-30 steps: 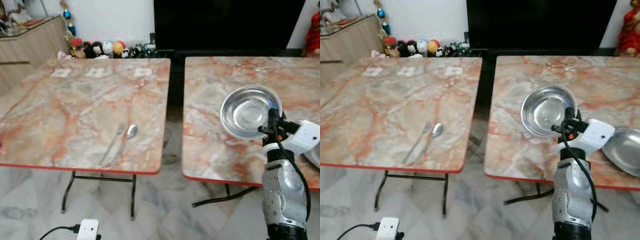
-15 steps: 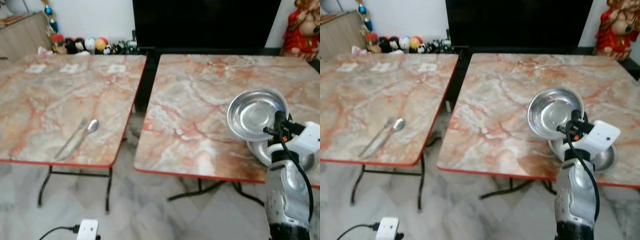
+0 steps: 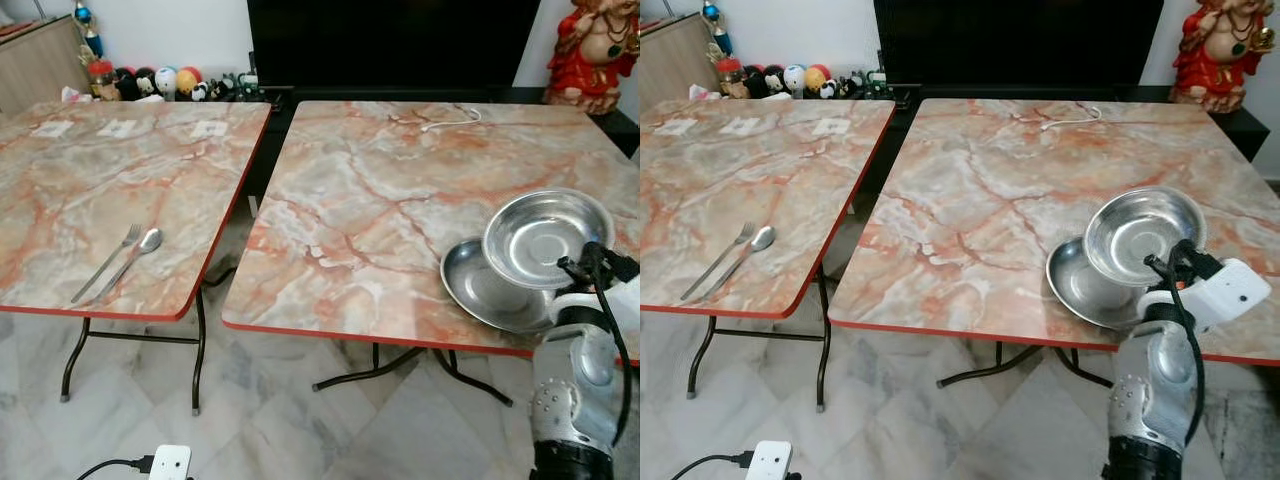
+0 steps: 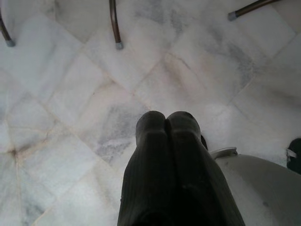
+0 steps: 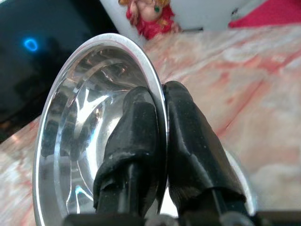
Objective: Setting the table
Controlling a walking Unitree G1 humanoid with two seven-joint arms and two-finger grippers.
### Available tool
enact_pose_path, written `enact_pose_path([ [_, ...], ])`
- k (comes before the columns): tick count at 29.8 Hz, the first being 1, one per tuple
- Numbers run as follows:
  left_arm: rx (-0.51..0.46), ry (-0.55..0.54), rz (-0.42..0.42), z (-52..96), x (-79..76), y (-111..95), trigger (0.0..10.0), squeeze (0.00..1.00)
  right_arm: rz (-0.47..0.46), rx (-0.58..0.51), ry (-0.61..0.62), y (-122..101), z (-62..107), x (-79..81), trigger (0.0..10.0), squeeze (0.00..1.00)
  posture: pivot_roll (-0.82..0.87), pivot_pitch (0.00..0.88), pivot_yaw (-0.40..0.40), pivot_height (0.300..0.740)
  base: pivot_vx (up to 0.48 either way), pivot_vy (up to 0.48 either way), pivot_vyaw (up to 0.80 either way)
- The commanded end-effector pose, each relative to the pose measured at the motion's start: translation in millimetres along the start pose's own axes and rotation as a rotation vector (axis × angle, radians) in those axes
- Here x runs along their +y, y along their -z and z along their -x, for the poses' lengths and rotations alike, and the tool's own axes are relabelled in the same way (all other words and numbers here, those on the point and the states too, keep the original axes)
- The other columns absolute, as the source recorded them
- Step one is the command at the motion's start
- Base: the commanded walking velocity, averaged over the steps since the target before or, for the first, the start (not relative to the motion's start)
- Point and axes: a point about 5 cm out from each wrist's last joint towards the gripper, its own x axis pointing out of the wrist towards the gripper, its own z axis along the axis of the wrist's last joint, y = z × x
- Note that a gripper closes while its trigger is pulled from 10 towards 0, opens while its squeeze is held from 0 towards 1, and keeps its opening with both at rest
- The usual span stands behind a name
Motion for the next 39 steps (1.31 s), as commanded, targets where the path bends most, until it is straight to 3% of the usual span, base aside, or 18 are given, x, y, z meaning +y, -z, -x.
enact_pose_path([
  [1,0.025,-0.004,-0.014,1.7,3.6,5,10.0,0.0,-0.027,0.009,0.006,0,-3.0,4.1,10.0,0.0,-0.03,0.0,0.024,0.74,0.0,0.0,0.0],
  [3,0.02,-0.001,-0.02,1.2,3.8,4,10.0,0.0,-0.065,0.029,0.042,3,-5.7,3.5,10.0,0.0,-0.03,0.0,0.025,0.74,0.0,0.0,0.0],
  [14,0.001,0.01,-0.036,-0.3,3.4,-1,10.0,0.0,-0.043,0.054,0.208,12,-18.0,-4.3,10.0,0.0,-0.02,0.0,0.032,0.74,0.0,0.0,0.0],
  [17,-0.002,0.012,-0.038,-0.2,3.5,-2,10.0,0.0,-0.078,0.088,0.248,20,-17.3,-8.4,10.0,0.0,-0.02,0.0,0.033,0.74,0.0,0.0,0.0],
  [39,-0.02,0.021,-0.041,-0.5,2.7,-4,10.0,0.0,-0.205,0.167,0.237,36,-13.3,0.2,10.0,0.0,-0.01,0.002,0.036,0.74,0.0,0.0,0.0],
])
